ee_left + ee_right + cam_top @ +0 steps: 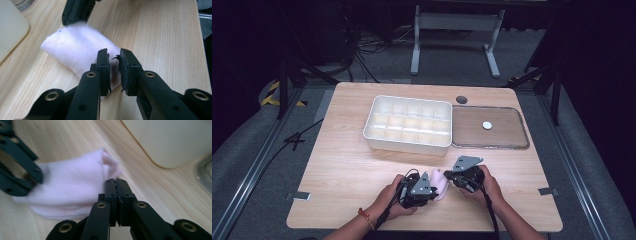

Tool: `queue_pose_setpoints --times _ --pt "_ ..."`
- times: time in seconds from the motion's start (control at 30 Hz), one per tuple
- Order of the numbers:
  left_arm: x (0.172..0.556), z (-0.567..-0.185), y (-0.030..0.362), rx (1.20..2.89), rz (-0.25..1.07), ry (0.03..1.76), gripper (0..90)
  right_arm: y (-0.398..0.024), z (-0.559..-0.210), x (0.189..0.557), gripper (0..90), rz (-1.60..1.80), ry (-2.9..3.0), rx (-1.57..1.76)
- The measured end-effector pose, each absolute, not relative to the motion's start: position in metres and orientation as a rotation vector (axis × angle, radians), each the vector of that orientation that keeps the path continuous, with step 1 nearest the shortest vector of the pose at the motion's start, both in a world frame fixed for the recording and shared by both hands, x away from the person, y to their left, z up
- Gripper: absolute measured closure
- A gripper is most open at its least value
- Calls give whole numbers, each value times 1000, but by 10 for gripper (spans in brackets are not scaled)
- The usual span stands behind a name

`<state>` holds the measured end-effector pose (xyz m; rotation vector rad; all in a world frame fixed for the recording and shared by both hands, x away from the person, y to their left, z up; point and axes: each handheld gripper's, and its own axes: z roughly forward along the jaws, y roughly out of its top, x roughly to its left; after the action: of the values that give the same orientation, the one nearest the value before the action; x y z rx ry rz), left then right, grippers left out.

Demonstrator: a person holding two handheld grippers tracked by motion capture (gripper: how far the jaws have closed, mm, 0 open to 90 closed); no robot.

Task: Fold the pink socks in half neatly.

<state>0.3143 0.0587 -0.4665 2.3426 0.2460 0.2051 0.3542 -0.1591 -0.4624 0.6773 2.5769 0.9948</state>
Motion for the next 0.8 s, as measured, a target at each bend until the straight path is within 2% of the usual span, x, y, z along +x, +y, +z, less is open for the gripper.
queue_pose_setpoints --times 0.23,0.43,0.8 --pt "316 -468 60 2332 171 260 781 -156 -437 347 848 1286 2482 665" --pt "314 -469 59 2338 178 268 781 -133 -456 344 838 1172 2588 582" --pt "313 -469 57 2341 177 256 769 -154 -459 352 837 1092 2578 715"
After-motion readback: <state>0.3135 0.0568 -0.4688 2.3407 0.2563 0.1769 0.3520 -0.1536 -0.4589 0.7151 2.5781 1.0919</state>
